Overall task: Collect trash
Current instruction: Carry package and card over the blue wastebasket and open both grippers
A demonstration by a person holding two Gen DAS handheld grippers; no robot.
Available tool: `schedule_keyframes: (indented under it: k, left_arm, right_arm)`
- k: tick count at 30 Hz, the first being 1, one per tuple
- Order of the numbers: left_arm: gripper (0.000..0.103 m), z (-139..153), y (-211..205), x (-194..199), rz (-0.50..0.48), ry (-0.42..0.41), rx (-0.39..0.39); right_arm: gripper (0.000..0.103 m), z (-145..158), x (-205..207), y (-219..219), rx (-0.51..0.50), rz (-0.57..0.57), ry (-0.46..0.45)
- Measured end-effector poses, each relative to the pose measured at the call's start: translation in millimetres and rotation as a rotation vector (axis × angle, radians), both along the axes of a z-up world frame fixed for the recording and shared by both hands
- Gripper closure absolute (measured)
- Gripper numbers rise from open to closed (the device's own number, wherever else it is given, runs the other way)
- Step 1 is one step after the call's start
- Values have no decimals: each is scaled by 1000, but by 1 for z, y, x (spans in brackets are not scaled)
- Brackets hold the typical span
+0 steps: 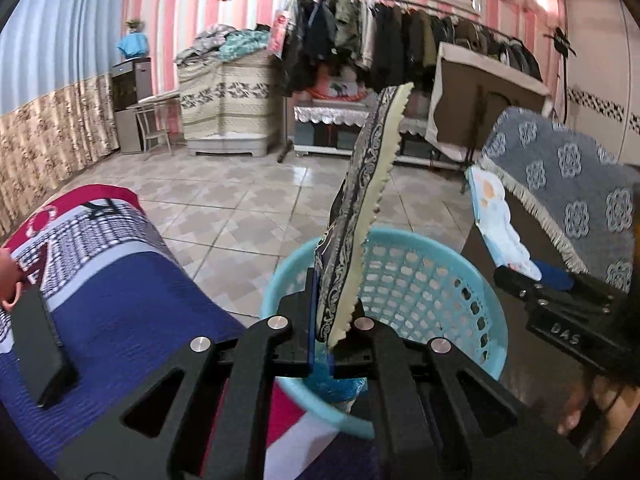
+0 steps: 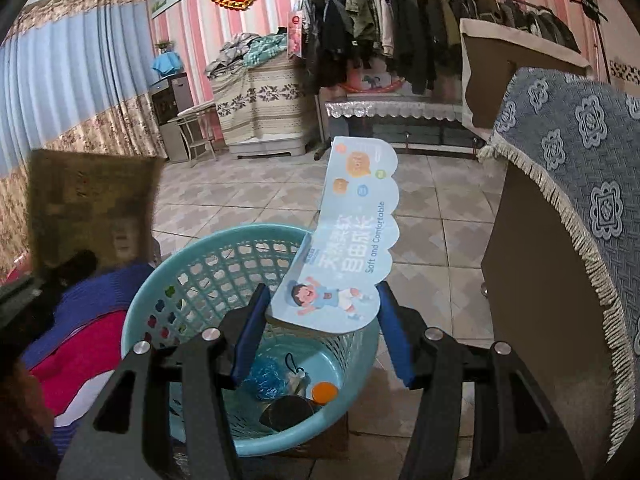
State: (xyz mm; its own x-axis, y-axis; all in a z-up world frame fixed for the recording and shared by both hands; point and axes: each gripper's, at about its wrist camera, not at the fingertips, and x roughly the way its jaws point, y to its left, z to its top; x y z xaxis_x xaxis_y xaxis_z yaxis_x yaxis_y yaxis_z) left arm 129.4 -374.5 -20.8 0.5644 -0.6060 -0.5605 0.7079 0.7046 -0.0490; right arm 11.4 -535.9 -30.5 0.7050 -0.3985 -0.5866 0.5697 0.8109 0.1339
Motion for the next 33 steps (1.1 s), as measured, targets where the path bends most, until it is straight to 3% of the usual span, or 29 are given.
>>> schedule_keyframes:
  k: [5,7,10,18,30,31,33]
  left_arm:
    - [96,-18,-19,10,-7,50,49]
    - [75,-24,-22,13,-7,74,74]
    - [53,-26,-19,11,2,46,94]
    - [18,-3,10,14,105,-64,99]
    - [13,10,75,43,280,-67,80]
    - [13,10,78,43,291,-69,79]
    - [12,12,88,45,311,-67,72]
  right_arm:
    - [49,-3,1,-3,24,-4,-2]
    - [49,-4,3,-4,28,-1,1]
    - [49,-5,6,-4,23,9,9]
    - [49,-5,19,6,8,52,39]
    - [48,-7,60,38,-18,151,107]
    - [47,-9,63,40,-12,155,110]
    - [29,-12,68,45,-3,167,108]
